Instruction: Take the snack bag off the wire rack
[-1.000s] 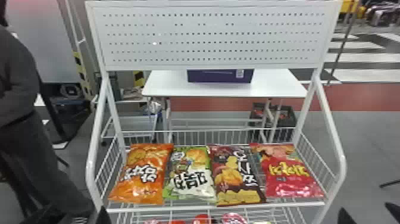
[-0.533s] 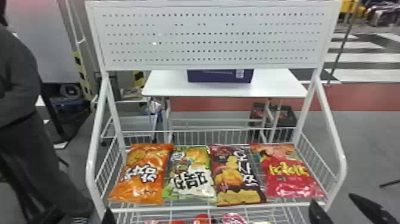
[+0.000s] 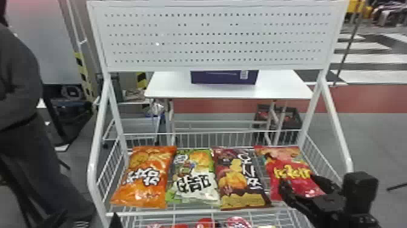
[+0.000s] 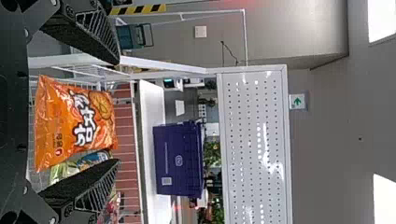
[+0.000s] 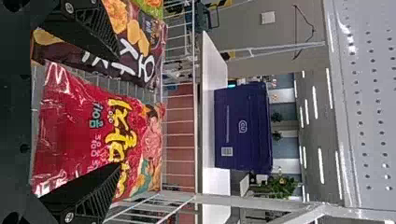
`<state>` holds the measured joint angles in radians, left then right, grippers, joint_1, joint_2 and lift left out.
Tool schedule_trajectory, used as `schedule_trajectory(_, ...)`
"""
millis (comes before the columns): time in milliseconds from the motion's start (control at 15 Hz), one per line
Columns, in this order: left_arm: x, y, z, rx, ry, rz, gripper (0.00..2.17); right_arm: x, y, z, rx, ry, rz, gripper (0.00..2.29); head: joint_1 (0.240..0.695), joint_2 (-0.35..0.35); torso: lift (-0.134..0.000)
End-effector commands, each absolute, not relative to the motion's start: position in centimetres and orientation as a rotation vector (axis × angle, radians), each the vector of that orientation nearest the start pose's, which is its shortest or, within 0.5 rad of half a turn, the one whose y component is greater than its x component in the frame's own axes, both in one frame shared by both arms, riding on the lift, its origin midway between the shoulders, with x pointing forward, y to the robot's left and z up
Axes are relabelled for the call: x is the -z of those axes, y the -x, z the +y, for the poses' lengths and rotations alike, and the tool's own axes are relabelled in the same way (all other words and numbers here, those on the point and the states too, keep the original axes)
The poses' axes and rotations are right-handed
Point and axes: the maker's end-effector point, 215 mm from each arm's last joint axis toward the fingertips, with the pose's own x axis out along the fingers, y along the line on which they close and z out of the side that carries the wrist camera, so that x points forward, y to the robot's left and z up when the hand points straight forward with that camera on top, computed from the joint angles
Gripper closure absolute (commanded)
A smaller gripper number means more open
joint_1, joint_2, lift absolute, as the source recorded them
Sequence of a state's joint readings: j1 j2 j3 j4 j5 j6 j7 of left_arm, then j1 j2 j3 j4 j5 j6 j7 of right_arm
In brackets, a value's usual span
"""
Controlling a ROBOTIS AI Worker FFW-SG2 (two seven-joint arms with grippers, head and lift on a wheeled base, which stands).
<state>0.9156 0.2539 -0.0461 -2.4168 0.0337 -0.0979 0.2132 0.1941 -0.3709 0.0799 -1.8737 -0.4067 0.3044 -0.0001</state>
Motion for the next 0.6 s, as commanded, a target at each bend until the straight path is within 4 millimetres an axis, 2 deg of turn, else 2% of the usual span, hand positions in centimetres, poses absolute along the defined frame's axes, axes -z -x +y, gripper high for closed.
schedule_trajectory(0,27.1,-34.0,22.9,0.016,-0.082,-0.019,0.15,39.4,-55.1,-24.3,-0.180,-0.018,0.270,0.11,0.499,0.000,0.000)
schedule_trajectory(133,27.2,-34.1,23.0,0.016,-0.082,-0.016,0.15,40.6,-56.6,-24.9,-0.167,-0.009,0.292,0.11,0.499,0.000,0.000)
schedule_trajectory(533,27.3,-34.1,23.1,0.015,-0.083,-0.015,0.15,43.4,-57.2,-26.8,-0.133,0.032,0.351,0.14,0.499,0.000,0.000)
